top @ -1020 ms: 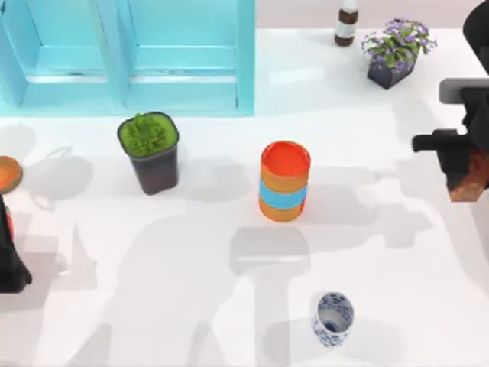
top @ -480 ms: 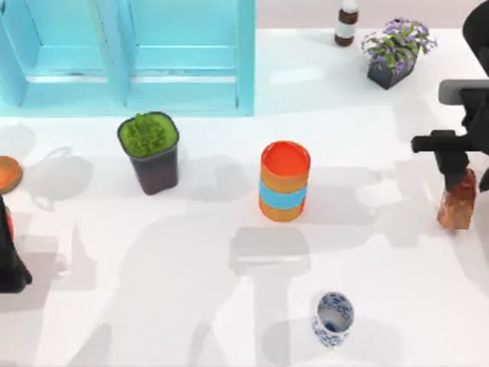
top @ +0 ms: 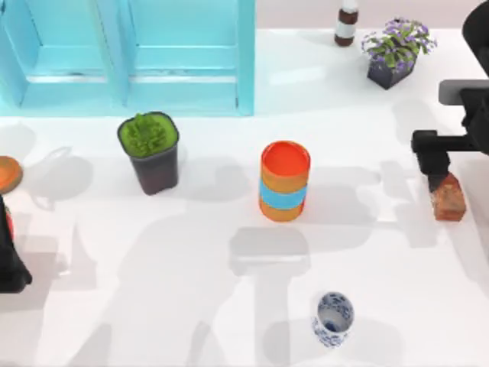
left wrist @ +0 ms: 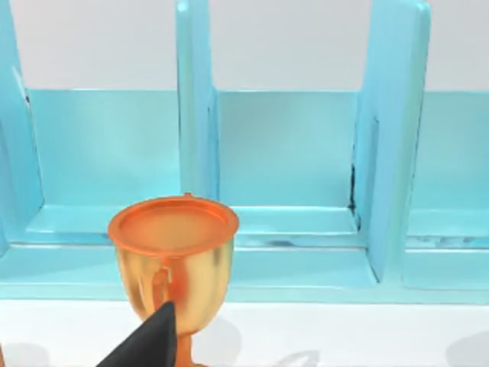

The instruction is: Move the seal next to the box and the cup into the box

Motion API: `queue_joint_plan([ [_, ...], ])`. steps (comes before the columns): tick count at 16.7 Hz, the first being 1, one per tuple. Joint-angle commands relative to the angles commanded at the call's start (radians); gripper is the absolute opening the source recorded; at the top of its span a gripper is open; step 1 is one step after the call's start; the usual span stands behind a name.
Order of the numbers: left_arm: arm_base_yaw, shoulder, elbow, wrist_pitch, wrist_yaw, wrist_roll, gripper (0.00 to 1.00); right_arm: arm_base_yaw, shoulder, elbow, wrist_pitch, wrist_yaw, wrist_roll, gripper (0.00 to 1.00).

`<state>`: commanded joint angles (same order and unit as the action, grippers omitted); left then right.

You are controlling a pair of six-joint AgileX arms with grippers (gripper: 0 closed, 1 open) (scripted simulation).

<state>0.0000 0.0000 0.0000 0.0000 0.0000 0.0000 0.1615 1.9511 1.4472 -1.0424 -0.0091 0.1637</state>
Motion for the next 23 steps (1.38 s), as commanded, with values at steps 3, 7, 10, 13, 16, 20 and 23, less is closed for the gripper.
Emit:
queue_joint_plan([
  [3, 0.0, 0.0, 0.0, 0.0, 0.0, 0.0, 1.0, 0.0, 0.0, 0.0, 0.0, 0.0, 0.0, 1.0],
  [7, 0.0, 0.0, 0.0, 0.0, 0.0, 0.0, 1.0, -0.002, 0.001, 0.016, -0.015, 0.001, 0.002, 1.0],
  [10, 0.0, 0.0, 0.0, 0.0, 0.0, 0.0, 1.0, -0.003, 0.001, 0.106, -0.107, 0.003, 0.002, 1.0],
  [13, 0.0, 0.0, 0.0, 0.0, 0.0, 0.0, 1.0, -0.001, -0.002, 0.183, -0.199, 0.002, -0.001, 1.0],
  [16, 0.0, 0.0, 0.0, 0.0, 0.0, 0.0, 1.0, 0.0, -0.006, 0.269, -0.297, -0.001, -0.004, 1.0],
  [20, 0.0, 0.0, 0.0, 0.0, 0.0, 0.0, 1.0, -0.004, -0.028, 0.36, -0.388, 0.0, -0.004, 1.0],
  [23, 0.0, 0.0, 0.0, 0.0, 0.0, 0.0, 1.0, -0.004, -0.028, 0.361, -0.388, 0.0, -0.004, 1.0],
])
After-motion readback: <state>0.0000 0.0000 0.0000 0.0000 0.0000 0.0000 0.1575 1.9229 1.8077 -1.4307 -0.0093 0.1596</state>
